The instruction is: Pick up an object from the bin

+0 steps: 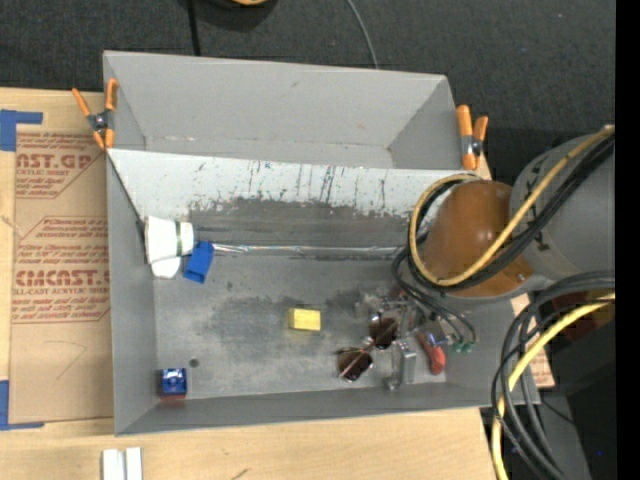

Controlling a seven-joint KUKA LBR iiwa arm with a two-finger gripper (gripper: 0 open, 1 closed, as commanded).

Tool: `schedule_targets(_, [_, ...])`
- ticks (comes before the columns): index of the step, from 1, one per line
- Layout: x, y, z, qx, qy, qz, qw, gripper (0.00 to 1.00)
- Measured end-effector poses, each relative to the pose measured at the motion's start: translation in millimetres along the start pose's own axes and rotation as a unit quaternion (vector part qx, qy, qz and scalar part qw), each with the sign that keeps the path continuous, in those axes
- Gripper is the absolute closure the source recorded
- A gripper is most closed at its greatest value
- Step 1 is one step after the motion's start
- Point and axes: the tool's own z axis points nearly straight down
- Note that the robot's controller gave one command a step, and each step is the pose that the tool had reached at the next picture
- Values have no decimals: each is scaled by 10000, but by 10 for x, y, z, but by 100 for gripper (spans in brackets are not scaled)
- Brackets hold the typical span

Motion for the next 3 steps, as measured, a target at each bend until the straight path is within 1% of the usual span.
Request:
schedule_targets(1, [120, 76, 22, 6, -6, -801, 9968, 100])
schedule_targets(2, [120, 77, 22, 6, -6, -801, 9968, 100])
schedule_targets(3, [156, 115, -372, -1, 9, -751, 9972, 100])
